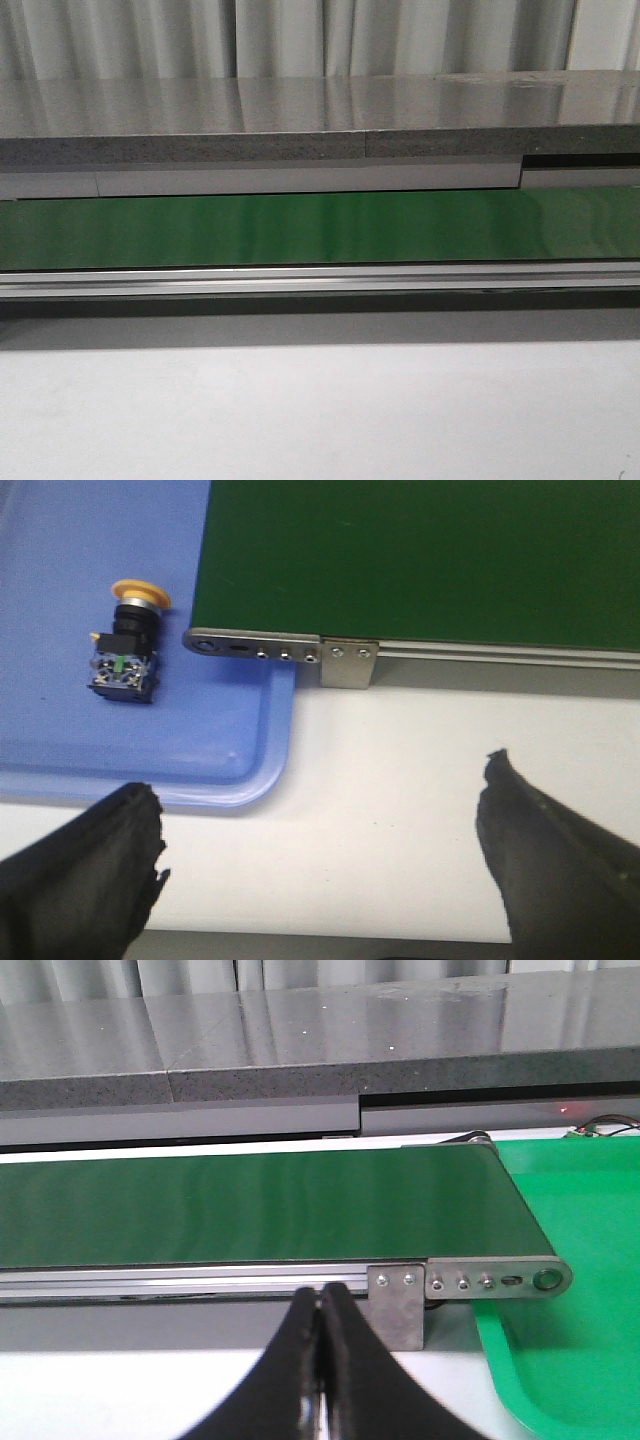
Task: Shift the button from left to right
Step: 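Lower the open left gripper around the yellow push button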
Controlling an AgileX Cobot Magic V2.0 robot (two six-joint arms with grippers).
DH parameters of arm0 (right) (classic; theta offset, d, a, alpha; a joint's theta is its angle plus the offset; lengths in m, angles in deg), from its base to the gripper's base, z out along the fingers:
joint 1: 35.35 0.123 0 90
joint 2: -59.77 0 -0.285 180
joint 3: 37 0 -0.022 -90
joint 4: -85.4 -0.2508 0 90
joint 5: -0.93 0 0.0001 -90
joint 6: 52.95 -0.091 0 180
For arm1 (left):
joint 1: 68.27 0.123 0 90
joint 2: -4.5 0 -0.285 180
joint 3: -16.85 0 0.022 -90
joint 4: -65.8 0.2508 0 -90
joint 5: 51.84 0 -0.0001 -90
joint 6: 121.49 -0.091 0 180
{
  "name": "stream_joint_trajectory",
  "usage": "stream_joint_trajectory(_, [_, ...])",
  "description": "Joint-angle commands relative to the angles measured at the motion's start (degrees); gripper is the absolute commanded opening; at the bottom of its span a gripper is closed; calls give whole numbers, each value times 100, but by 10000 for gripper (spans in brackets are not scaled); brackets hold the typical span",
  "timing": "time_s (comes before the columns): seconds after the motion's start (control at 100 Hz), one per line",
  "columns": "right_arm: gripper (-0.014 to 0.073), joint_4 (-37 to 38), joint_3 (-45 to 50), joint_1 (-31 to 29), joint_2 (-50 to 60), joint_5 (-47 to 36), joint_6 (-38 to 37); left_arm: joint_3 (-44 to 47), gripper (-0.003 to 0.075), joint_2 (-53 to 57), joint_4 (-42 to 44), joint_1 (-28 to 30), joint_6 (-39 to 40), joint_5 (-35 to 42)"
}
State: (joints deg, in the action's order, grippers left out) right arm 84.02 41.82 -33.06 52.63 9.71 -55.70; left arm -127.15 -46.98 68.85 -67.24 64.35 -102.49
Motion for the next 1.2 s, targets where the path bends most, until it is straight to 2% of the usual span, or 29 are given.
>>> stream_joint_trajectory(0.0, [-67, 37, -88, 21, 105, -488, 5, -439, 617, -225, 260, 132, 49, 130])
stream_joint_trajectory(0.34, [-67, 37, -88, 21, 105, -488, 5, -1208, 617, -1489, 331, 1368, -42, 97])
stream_joint_trajectory(0.46, [-67, 37, -88, 21, 105, -488, 5, -1448, 617, -2066, 331, 1640, -99, 156])
stream_joint_trajectory(0.61, [-67, 37, -88, 21, 105, -488, 5, -1786, 617, -2824, 343, 1718, -99, 395])
stream_joint_trajectory(0.88, [-67, 37, -88, 21, 105, -488, 5, -2608, 617, -4218, 643, 1718, -99, 387])
stream_joint_trajectory(1.19, [-67, 37, -88, 21, 105, -488, 5, -3227, 617, -5158, 674, 1718, -99, 356])
